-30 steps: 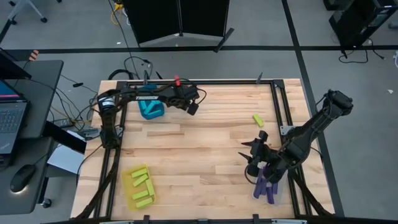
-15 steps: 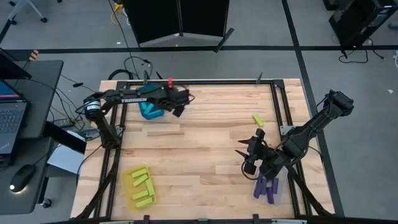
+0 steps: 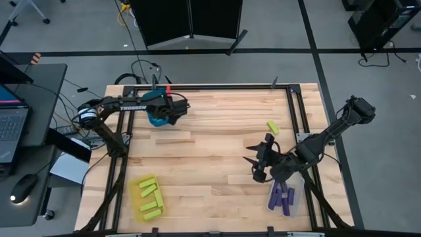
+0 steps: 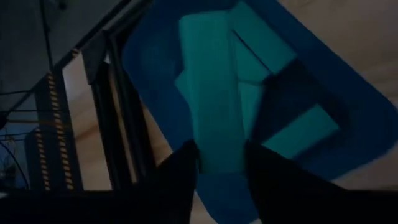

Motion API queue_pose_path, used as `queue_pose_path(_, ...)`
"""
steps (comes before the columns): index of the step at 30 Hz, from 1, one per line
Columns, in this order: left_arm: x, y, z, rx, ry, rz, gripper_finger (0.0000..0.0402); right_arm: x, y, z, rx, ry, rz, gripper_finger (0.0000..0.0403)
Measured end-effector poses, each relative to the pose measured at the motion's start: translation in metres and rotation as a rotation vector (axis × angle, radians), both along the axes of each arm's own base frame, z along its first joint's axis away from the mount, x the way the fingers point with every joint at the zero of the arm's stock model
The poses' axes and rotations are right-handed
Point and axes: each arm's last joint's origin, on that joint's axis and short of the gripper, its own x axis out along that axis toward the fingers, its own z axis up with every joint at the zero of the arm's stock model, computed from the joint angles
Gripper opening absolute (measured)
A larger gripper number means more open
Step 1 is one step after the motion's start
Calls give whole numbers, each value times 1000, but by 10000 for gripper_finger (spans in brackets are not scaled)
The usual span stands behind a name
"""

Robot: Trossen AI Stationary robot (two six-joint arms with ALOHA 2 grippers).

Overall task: Sort blocks
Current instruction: Put the blue block into the blue bin, then put the green block into the yellow bin

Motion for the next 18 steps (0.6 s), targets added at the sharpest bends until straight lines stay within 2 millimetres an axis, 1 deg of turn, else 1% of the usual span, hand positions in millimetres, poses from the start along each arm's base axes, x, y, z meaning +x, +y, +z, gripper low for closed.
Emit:
queue_pose_path(6,-2,2,-1,23,21,-5,221,8,-4,3,48,-18,23,199)
queue_pose_path(9,-2,2,0,31,36,-23,249,9,-7,3,52,-20,10,197)
queue_pose_path(11,-1,0,2,66,54,-49,261,10,-10,3,51,-45,-47,197)
queue_pose_path(13,-2,-6,9,108,39,-83,267,10,-19,4,64,-63,-127,199)
queue_pose_path(15,-3,-16,21,156,-13,-119,267,7,-33,6,117,-63,-208,201)
queue_pose_path(18,-5,-35,44,222,-142,-208,262,-2,-57,3,180,14,-338,204)
